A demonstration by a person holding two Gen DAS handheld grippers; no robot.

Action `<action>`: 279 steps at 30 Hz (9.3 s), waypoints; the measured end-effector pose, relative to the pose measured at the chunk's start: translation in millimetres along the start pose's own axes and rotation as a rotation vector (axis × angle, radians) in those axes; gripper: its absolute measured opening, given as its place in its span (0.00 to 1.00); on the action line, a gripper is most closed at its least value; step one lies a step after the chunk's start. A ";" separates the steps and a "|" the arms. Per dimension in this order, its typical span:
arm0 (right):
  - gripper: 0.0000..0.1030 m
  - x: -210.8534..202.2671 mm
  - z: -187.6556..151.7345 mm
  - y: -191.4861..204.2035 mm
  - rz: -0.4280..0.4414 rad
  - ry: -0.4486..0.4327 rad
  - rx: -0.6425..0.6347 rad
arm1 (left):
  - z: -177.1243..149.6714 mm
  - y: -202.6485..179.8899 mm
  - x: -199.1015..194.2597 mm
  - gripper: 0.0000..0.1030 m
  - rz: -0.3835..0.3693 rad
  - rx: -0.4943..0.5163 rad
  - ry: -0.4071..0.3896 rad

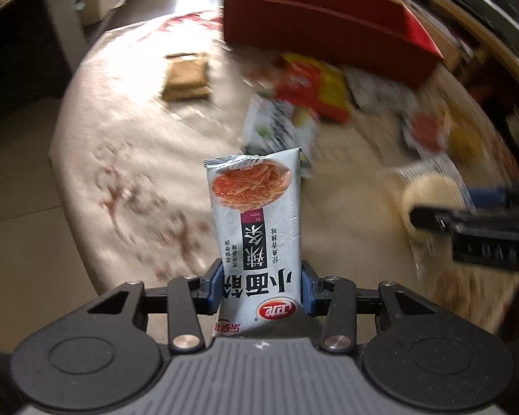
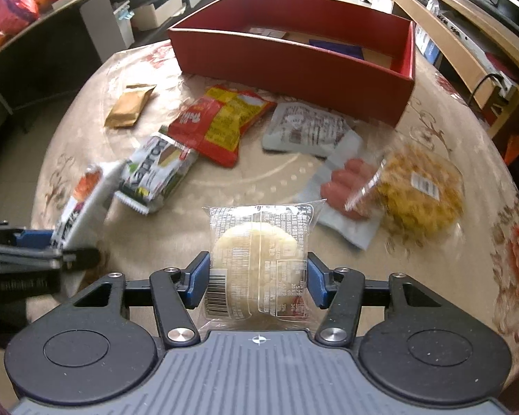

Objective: Organize snacks
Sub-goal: 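Lift the silver bag and wrapped bun and carry them toward the red box, then lower both snacks into the red box and open both grippers, then grasp the red-yellow chip bag with the left gripper while the right grasps the clear bag of yellow puffs, then lift the chip bag and puff bag and carry them toward the red box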

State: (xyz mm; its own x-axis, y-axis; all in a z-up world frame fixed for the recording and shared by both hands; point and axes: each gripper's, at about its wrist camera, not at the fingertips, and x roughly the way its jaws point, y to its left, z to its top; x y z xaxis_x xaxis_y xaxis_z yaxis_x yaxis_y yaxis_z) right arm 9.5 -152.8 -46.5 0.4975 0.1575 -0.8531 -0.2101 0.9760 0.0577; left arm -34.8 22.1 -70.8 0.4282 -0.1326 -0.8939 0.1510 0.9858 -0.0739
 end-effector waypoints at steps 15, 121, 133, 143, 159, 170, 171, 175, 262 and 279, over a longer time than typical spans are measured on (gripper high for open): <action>0.73 8.5 -29.1 11.9 -0.063 0.040 -0.041 | -2.1 -11.8 11.4 0.66 0.069 0.035 -0.033; 0.76 69.3 192.8 -87.1 -0.163 -0.199 0.172 | 277.5 -42.3 75.3 0.54 0.149 -0.091 -0.261; 0.78 38.0 177.0 -78.5 -0.175 -0.244 0.168 | 255.8 -39.3 42.2 0.59 0.116 -0.097 -0.296; 0.80 20.6 158.8 -65.0 -0.152 -0.248 0.141 | 224.5 -26.3 21.8 0.68 0.087 -0.080 -0.280; 0.80 9.1 119.2 -53.3 -0.141 -0.182 0.129 | 174.7 -32.4 30.7 0.68 0.023 -0.041 -0.156; 0.81 3.7 90.9 -71.3 -0.161 -0.121 0.186 | 164.3 -51.2 47.7 0.68 0.021 -0.014 -0.104; 0.81 2.5 89.2 -74.0 -0.161 -0.121 0.195 | 164.8 -51.9 50.0 0.68 0.024 -0.015 -0.101; 0.81 0.3 86.8 -81.9 -0.152 -0.124 0.223 | 169.4 -53.1 61.7 0.68 0.037 -0.025 -0.082; 0.84 -11.2 -17.5 -88.3 -0.169 0.039 0.229 | 84.4 -92.2 57.2 0.80 -0.071 0.137 0.010; 0.80 -22.8 -21.0 -81.5 -0.167 -0.005 0.220 | 76.2 -92.5 36.5 0.50 -0.044 0.148 -0.035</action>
State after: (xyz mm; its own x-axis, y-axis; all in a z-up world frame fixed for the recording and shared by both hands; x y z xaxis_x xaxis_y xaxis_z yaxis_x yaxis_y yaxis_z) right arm -2.4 -239.1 -42.7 0.5143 -0.0082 -0.8576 0.0630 0.9976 0.0282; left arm 34.7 -81.9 -62.9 0.4484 -0.1810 -0.8753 0.2984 0.9534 -0.0442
